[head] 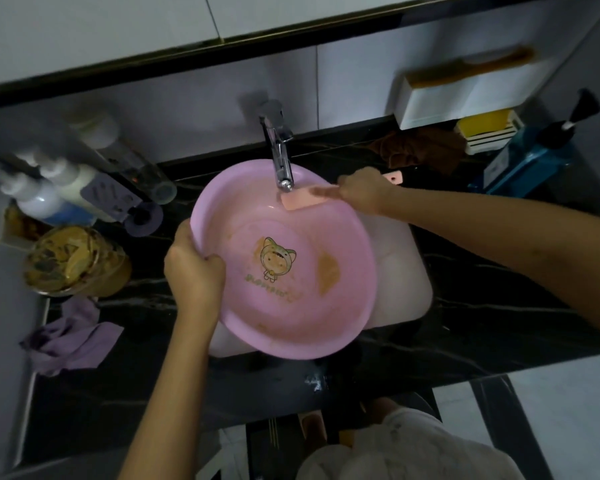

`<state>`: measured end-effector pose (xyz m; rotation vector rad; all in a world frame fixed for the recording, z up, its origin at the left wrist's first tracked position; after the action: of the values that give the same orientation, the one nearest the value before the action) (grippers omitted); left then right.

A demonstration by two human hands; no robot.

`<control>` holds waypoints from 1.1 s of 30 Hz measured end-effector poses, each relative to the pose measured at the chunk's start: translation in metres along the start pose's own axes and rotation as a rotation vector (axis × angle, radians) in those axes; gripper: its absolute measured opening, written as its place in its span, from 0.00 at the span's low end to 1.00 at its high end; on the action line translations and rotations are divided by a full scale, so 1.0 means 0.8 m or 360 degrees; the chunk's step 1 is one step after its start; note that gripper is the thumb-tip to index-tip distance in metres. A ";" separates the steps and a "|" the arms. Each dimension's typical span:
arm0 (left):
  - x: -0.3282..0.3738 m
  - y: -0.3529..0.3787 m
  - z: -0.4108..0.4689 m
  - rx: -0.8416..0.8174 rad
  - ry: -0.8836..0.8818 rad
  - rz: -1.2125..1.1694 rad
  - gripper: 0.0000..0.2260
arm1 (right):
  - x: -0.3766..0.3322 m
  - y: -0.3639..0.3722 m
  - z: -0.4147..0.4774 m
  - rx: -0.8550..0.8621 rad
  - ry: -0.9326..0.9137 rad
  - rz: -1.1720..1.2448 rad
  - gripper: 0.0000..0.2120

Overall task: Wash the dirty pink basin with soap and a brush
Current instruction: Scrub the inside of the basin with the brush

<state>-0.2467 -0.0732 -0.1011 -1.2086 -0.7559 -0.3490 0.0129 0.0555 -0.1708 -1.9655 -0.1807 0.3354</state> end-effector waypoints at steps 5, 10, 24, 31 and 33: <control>-0.004 0.000 -0.002 0.0019 0.0028 -0.0043 0.24 | 0.019 0.055 -0.061 -0.0237 0.0482 0.0470 0.23; -0.010 0.003 -0.003 0.0051 0.0020 -0.0099 0.23 | -0.045 0.109 -0.135 -0.0813 0.0171 0.0410 0.17; -0.029 0.000 -0.017 0.0091 -0.0057 -0.0191 0.21 | -0.067 0.121 -0.158 -0.1282 0.0173 0.0812 0.15; -0.031 0.003 -0.022 0.0100 -0.0113 -0.0215 0.21 | -0.016 0.075 -0.061 -0.0290 0.0100 -0.0418 0.22; -0.032 0.004 -0.023 0.0100 -0.0127 -0.0218 0.22 | -0.025 0.081 -0.068 -0.0355 0.0079 -0.0404 0.22</control>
<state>-0.2569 -0.0927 -0.1237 -1.1193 -0.9151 -0.3887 0.0097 -0.0238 -0.2060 -2.1378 -0.4475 0.1036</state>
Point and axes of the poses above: each hand's wrist, its own z-axis towards the middle knuckle, its own y-axis out of the palm, x = y × z, the point moved 5 cm from there along z, towards the middle knuckle, and after that the axes turned 4 degrees about y, right-handed, at the moved point
